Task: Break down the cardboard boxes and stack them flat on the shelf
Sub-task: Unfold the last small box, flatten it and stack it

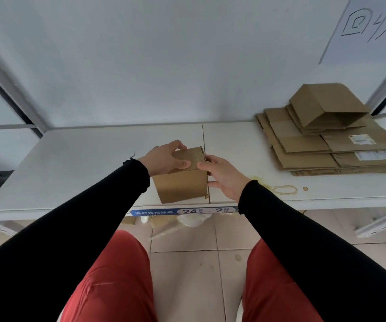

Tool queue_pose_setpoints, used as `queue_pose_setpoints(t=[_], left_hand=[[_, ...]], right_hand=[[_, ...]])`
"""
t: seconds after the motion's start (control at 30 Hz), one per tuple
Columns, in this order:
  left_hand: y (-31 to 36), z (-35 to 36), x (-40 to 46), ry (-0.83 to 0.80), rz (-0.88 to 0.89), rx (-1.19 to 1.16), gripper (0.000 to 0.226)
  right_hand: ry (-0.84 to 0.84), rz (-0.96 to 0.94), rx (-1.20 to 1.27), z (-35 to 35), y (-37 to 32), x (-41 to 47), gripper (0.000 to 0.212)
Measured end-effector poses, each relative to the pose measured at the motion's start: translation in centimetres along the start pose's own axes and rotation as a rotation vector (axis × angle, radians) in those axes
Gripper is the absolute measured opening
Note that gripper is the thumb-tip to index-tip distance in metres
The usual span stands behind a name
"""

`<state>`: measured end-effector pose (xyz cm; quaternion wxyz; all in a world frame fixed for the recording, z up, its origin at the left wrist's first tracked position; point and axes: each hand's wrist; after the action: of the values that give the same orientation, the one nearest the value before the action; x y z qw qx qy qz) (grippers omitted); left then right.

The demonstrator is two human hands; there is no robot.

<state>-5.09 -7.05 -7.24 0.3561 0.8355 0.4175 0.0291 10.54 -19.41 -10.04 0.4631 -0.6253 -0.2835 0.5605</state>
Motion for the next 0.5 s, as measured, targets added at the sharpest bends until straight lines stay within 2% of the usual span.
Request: queue_pose_setpoints(t=[0.2, 0.3, 0.37, 0.43, 0.5], left_hand=[[-0.1, 0.6, 0.5, 0.032, -0.044, 0.124, 0.048], [0.2, 1.6, 0.2, 0.078, -0.037, 0.276, 0.053], [0.4, 1.7, -0.1, 0.066, -0.049, 0.284, 0.056], [0.3, 1.5, -0.1, 0.036, -0.055, 0.279, 0.058], [0.4, 1.3, 0.0, 0.029, -0.047, 0.289, 0.06]], right_hand=[[0.085, 0.029, -0.015, 1.1, -0.8, 0.0, 0.039], [0.192, 0.004, -0.156, 2.2, -0.8, 0.3, 0.034], [0.194, 0.006, -0.194, 2.2, -0.7, 0.4, 0.031], [0.139, 0.02, -0.217, 1.4, -0.7, 0.5, 0.038], [0.149, -0.054, -0.444, 0.3, -0.9, 0.4, 0.056]])
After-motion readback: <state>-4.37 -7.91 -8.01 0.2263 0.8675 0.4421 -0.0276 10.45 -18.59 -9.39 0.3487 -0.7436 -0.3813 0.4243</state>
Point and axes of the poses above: each hand's wrist, its own x-axis towards the middle knuckle, its own z-axis out of the palm, y = z × x, and after that the axes turned 3 degrees about z, right-handed
